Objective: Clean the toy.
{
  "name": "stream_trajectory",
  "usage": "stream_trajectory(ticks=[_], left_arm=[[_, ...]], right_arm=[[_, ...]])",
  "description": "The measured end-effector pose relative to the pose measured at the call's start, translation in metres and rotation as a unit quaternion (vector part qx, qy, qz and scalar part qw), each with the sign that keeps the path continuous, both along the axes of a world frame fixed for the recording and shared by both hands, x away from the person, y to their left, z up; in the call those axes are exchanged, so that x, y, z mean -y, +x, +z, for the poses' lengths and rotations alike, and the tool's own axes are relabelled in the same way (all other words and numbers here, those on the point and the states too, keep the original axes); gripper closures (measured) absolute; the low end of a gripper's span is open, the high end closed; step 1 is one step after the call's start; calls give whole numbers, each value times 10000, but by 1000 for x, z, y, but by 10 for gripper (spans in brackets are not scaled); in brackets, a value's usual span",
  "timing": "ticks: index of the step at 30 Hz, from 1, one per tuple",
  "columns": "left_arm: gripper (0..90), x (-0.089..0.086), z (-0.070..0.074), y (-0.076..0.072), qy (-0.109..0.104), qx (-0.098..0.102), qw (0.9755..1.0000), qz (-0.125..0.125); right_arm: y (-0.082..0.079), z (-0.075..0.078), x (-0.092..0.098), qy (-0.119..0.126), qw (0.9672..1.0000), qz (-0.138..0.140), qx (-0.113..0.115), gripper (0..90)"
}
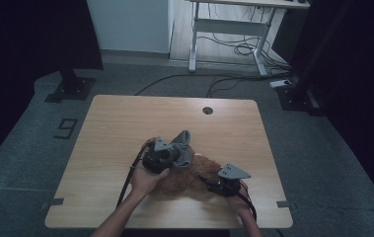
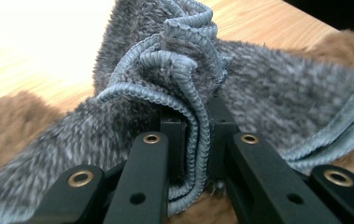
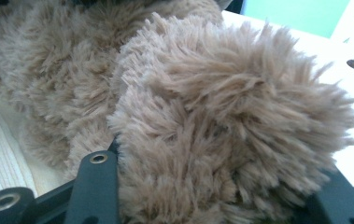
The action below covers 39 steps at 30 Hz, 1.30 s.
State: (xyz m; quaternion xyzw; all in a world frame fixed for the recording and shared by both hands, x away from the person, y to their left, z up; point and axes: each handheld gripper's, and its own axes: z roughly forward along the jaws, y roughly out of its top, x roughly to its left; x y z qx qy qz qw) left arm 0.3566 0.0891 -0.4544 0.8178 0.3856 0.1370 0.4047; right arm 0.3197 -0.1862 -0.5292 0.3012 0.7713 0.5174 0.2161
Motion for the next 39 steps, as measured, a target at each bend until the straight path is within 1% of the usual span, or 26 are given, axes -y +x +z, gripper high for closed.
stream_trajectory(ticks=[3,5,7,9,11,15,17,20,25,28,30,33,35,36,37,38,39], left_arm=[[806,-16,1,3,74,81,9997,236],[807,-32,0,7,213,59,9988,427],[808,-45,-3,10,152,-63,9984,535],[808,-60,-9,12,167,-141,9974,692],[808,-70,-11,12,47,-203,9969,753],[808,-79,-8,10,78,-156,9965,823],[807,-82,-5,10,79,-167,9963,843],[807,-88,-1,7,4,-157,9961,871],[808,-96,6,1,-43,-50,9956,930],[808,-106,9,0,-17,3,9945,1051],[808,-115,7,-2,-19,2,9937,1122],[807,-130,3,-7,-52,3,9917,1284],[807,-137,3,-9,-55,2,9905,1373],[807,-140,3,-10,-84,-1,9901,1402],[807,-142,5,-11,-163,4,9897,1426],[807,-142,9,-12,-240,30,9898,1405],[808,-141,14,-15,-407,95,9907,1297]], right_arm=[[0,0,-1,-16,10000,0,4,477],[-1,0,0,-14,10000,11,18,477],[-1,0,0,-9,10000,5,33,477],[-1,0,-1,-1,10000,8,35,477],[0,0,-1,16,10000,1,34,477],[0,0,-1,13,10000,5,44,477],[-1,0,-1,1,10000,5,45,477],[0,0,-1,8,10000,4,51,476],[0,0,0,16,10000,10,45,475],[0,0,0,13,10000,8,44,475],[-1,0,0,18,10000,4,44,474],[-1,0,0,21,10000,4,45,474],[0,-1,0,27,10000,1,41,474],[0,-1,0,28,10000,0,41,473],[0,-1,0,30,10000,-1,40,473],[0,-1,0,34,10000,-4,36,473],[-1,-1,1,32,10000,-4,25,473]])
